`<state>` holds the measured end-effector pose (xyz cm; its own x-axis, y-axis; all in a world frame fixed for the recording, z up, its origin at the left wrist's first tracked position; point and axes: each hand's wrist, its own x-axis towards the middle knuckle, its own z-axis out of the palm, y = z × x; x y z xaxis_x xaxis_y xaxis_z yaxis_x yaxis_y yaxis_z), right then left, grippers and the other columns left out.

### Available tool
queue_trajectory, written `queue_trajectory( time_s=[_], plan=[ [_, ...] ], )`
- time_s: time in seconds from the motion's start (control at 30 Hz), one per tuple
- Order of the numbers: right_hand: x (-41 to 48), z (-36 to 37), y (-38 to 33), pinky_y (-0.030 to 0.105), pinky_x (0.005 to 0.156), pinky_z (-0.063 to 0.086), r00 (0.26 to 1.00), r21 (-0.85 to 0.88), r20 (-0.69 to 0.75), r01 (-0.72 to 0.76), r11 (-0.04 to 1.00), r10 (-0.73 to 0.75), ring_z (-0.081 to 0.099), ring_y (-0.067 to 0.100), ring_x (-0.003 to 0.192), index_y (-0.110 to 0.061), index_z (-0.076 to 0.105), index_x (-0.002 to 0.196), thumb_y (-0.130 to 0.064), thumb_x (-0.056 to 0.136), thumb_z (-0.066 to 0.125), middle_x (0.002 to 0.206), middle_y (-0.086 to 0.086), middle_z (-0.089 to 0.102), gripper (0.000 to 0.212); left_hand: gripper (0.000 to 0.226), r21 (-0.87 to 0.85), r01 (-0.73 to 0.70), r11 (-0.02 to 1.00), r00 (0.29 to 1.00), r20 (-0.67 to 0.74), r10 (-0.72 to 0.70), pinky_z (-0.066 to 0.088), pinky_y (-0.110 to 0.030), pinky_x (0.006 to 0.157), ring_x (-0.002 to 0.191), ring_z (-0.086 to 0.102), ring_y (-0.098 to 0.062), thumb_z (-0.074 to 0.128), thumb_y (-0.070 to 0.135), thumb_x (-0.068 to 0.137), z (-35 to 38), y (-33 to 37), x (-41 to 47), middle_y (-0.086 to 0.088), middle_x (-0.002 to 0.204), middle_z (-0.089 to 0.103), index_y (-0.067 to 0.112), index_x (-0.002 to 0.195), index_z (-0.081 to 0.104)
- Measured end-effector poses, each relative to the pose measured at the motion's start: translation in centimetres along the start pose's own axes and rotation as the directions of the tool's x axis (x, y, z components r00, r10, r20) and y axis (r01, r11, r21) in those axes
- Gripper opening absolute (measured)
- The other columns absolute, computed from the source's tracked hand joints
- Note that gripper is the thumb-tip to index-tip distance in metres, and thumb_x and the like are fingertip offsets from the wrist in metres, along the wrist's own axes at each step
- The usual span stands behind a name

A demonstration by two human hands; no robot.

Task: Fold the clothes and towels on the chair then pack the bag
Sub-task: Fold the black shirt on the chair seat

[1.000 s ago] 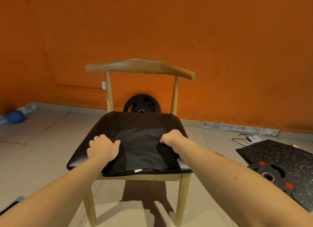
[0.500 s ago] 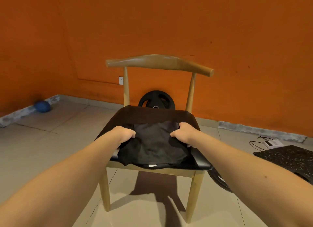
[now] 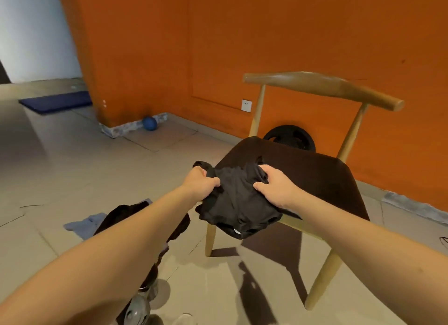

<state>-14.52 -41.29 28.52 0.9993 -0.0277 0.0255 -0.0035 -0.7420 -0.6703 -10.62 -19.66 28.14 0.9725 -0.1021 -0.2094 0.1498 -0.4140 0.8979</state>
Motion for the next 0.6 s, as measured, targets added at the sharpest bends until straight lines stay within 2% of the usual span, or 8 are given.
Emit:
queue_trajectory(
  time_s=[0.07,0.13,0.17,0.27,0.33,0.43,0.5,0.6],
  plan=[
    [-0.8,2.4,-2.8,0.036,0.079,0.056,1.0,-0.058,0.026,-0.003,0.998,0.005,0.063,0.022,0.1,-0.018,0.035,0.152,-0.025,0.103,0.057,0.129,0.006,0.062,0.054,0.03,0.016,-0.013,1.0,0.998,-0.054,0.013,0.039,-0.028,0.059,0.069,0.054,-0.017,0.066,0.018,0.096,-2.5,-1.5,-2.2,-0.005,0.074,0.051,0.017,0.074,0.045],
    [-1.6,4.6,-5.4,0.047,0.085,0.056,0.998,-0.104,0.056,0.011,0.994,-0.005,0.064,0.029,0.099,-0.014,0.024,0.156,-0.026,0.103,0.056,0.125,0.014,0.062,0.063,0.034,0.017,-0.014,1.0,0.994,-0.104,0.016,0.036,-0.027,0.056,0.064,0.05,-0.016,0.065,0.018,0.097,-4.8,-2.9,-4.6,-0.004,0.07,0.047,0.017,0.072,0.042],
    [-2.2,5.7,-6.7,0.045,0.084,0.055,0.997,-0.116,0.075,0.033,0.993,-0.025,0.063,0.029,0.098,-0.013,0.017,0.158,-0.025,0.103,0.056,0.127,0.015,0.061,0.068,0.033,0.016,-0.011,1.0,0.991,-0.13,0.013,0.036,-0.027,0.056,0.065,0.049,-0.016,0.065,0.018,0.098,-6.0,-3.7,-5.7,-0.004,0.071,0.048,0.017,0.074,0.042],
    [-3.9,8.8,-10.3,0.036,0.065,0.047,0.988,-0.12,0.119,0.112,0.987,-0.097,0.063,0.025,0.082,-0.021,-0.008,0.163,-0.021,0.103,0.055,0.118,0.02,0.066,0.087,0.03,0.012,0.007,1.0,0.979,-0.202,-0.005,0.039,-0.027,0.056,0.07,0.052,-0.017,0.066,0.022,0.098,-9.2,-5.8,-9.0,-0.005,0.078,0.052,0.018,0.08,0.043],
    [-5.0,10.9,-12.1,0.036,0.068,0.051,0.973,-0.132,0.15,0.193,0.972,-0.173,0.068,0.028,0.089,-0.027,0.006,0.164,-0.014,0.102,0.053,0.126,0.018,0.066,0.079,0.03,0.023,0.036,0.999,0.969,-0.244,-0.029,0.042,-0.028,0.058,0.073,0.054,-0.02,0.068,0.025,0.097,-11.0,-7.0,-11.3,-0.006,0.081,0.053,0.018,0.082,0.043],
    [-6.0,13.4,-14.9,0.028,0.087,0.048,0.927,-0.192,0.256,0.326,0.926,-0.273,0.061,0.026,0.119,-0.023,0.06,0.139,-0.003,0.098,0.048,0.138,0.004,0.062,0.047,0.04,0.054,0.044,0.998,0.959,-0.283,-0.027,0.04,-0.03,0.057,0.061,0.048,-0.02,0.07,0.021,0.095,-13.7,-8.7,-14.3,-0.004,0.065,0.045,0.018,0.07,0.039],
    [-6.6,15.1,-16.8,0.026,0.085,0.044,0.902,-0.163,0.313,0.361,0.918,-0.299,0.061,0.022,0.113,-0.023,0.071,0.12,-0.001,0.097,0.048,0.129,0.002,0.066,0.039,0.045,0.067,0.061,0.996,0.951,-0.308,-0.037,0.042,-0.029,0.056,0.056,0.048,-0.021,0.07,0.021,0.094,-15.5,-9.5,-15.8,-0.002,0.058,0.041,0.018,0.065,0.036],
    [-7.0,17.8,-19.5,0.029,0.082,0.049,0.859,-0.101,0.374,0.412,0.906,-0.349,0.063,0.02,0.102,-0.02,0.074,0.109,-0.012,0.097,0.059,0.113,0.001,0.068,0.021,0.045,0.071,0.122,0.99,0.933,-0.349,-0.09,0.047,-0.026,0.05,0.046,0.05,-0.019,0.068,0.024,0.096,-18.0,-10.8,-17.0,-0.004,0.055,0.041,0.017,0.065,0.036]
  ],
)
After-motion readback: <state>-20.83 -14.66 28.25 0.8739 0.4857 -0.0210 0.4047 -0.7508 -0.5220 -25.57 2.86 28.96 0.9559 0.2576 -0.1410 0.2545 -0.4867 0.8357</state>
